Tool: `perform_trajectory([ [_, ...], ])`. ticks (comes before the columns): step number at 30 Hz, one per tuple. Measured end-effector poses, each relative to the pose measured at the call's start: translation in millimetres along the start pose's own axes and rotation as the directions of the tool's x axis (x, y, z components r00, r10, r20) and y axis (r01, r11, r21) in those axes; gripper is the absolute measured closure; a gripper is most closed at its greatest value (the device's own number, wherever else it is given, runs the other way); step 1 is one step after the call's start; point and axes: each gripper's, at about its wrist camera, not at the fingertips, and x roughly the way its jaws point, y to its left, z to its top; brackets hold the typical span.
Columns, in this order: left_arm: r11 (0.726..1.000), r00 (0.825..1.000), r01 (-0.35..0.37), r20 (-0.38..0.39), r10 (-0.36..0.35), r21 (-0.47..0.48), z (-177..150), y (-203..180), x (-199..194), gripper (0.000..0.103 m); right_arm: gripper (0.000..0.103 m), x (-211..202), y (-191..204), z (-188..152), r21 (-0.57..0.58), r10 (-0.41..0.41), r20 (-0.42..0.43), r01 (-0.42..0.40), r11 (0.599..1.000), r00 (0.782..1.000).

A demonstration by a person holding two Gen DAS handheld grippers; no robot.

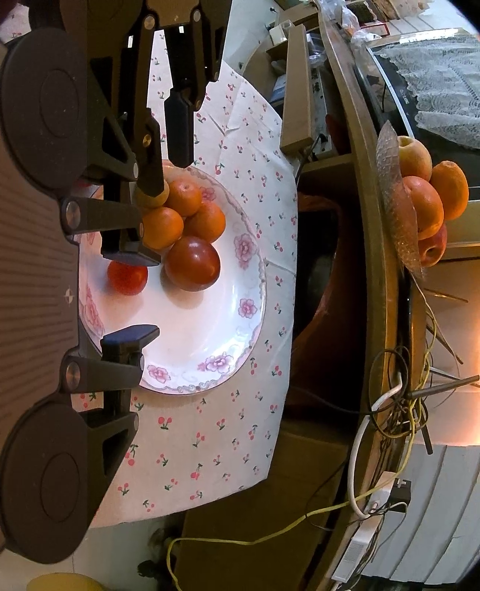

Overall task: Organize fruits
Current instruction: 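Lower the kiwi into the bowl and open the left gripper while the right gripper releases the tomato, then move both open grippers back from the bowl toward the remaining kiwi and tomato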

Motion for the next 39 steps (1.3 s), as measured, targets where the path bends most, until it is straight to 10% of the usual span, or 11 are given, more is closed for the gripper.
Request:
perform_trajectory([
  [39, 0.997, 0.999, 0.019, -0.038, -0.016, 0.080, -43.7, 28.5, -50.3, 0.060, 0.061, -23.1, 35.6, -20.5, -0.065, 0.127, -0.056, -0.130, 0.989, 0.990],
])
